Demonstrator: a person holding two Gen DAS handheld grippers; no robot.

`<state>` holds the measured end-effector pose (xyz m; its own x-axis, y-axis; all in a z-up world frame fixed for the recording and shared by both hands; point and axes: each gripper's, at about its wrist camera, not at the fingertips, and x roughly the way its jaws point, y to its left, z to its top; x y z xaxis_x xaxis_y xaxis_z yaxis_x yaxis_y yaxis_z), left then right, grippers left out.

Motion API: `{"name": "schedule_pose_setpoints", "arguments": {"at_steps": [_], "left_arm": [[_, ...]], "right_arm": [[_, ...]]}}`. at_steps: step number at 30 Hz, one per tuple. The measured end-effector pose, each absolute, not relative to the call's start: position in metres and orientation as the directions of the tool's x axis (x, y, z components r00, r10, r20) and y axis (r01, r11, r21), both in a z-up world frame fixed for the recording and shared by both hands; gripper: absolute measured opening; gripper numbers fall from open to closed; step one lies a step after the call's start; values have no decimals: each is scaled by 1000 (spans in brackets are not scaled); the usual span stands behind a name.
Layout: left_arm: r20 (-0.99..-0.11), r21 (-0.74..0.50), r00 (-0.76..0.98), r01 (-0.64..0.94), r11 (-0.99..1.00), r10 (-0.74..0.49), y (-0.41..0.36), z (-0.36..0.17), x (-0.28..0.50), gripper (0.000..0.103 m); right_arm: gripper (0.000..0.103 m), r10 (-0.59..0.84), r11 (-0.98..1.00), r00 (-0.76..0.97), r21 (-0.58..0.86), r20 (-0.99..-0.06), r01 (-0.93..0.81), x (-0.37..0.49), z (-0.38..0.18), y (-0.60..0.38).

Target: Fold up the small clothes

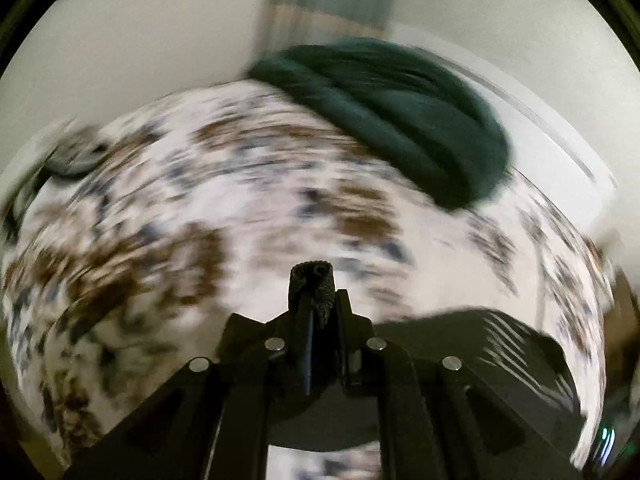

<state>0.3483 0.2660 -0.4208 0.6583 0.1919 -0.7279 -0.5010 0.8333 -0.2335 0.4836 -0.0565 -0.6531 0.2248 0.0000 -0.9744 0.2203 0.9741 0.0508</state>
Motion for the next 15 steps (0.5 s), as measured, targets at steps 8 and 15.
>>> {"name": "schedule_pose_setpoints", "arguments": {"at_steps": [8,15], "left_arm": [[-720,-290,685,-149,945,-113,53,-398,433,7],[-737,-321,605,78,944,-301,-103,-400,469,8]], "right_arm": [[93,0,958,233,66,-972,278,477,-644,-145],[93,12,932,187,79,-982,355,454,-648,-237]]}}
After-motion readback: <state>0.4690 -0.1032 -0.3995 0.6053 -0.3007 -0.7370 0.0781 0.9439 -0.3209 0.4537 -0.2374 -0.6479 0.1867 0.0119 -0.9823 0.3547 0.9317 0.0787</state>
